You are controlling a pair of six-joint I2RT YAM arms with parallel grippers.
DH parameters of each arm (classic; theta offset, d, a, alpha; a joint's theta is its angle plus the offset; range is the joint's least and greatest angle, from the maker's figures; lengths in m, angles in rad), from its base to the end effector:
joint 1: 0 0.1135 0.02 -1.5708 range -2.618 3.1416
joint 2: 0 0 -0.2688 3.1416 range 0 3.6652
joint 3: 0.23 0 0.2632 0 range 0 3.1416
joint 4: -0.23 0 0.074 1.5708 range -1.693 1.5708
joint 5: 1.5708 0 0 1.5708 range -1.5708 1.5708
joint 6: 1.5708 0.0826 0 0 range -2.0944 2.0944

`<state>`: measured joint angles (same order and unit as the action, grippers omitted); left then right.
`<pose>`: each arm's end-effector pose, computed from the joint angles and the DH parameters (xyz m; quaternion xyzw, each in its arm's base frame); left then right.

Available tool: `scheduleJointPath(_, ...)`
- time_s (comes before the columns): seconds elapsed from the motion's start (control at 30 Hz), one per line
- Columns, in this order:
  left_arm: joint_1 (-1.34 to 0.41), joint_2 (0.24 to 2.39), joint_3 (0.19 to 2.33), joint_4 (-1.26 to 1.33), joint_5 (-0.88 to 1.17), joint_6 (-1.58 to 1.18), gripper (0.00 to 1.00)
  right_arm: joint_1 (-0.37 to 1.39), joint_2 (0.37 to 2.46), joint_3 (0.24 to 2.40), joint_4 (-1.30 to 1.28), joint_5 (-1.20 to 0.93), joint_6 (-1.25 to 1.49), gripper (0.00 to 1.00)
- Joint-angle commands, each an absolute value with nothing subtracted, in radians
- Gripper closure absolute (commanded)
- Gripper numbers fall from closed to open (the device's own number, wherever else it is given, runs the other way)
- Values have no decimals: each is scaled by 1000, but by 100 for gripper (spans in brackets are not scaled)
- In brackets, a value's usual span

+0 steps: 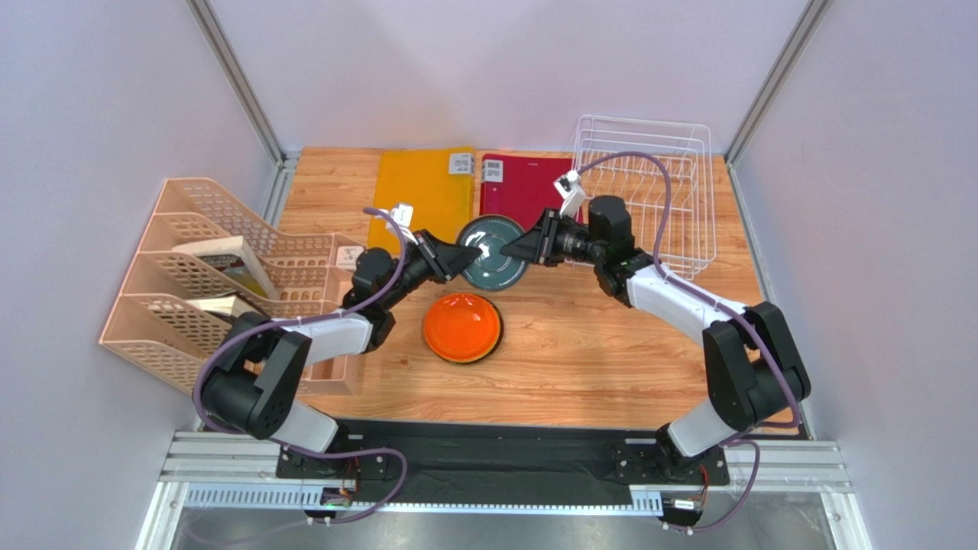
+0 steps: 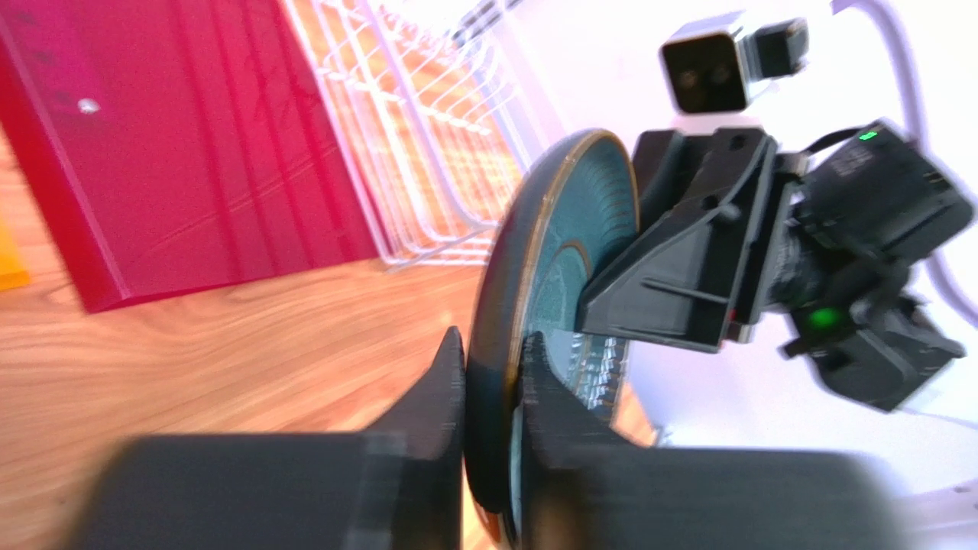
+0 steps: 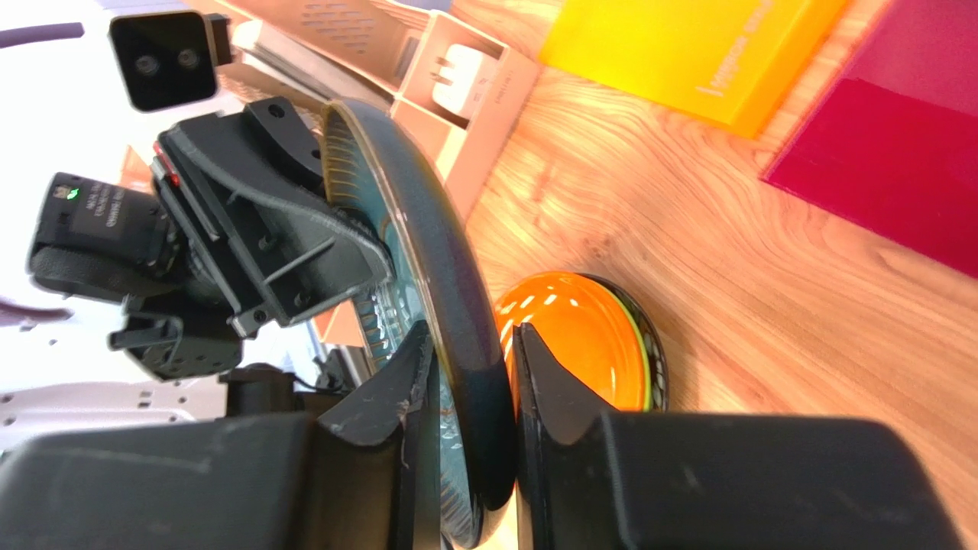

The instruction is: Unload the plates from the dish rack

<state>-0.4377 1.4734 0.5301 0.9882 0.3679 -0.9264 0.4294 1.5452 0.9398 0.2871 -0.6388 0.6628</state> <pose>0.2988 -0.1726 0.2156 -0.0361 0.6912 -0.5461 0.4719 0.3352 0.2077 0.2418 -0.0932 0.7854 0.5064 0.3434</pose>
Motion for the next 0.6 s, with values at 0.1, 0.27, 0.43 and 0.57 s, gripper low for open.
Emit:
scheduleJointPath(0.1,-456,1480,535,1011,376,-851,100,445,1551,1006,364,-595,641,100)
scheduleJointPath(0.27,-456,1445,493,1011,336,-844,100,445,1559,1026,301,-569,618,75)
scheduleJointPath(0.43,-456,1333,463,853,270,-755,100,439,1525,1052,175,-439,522,41)
scheduleJointPath(0.57,-456,1183,425,649,169,-681,100,439,1473,1066,54,-274,450,35)
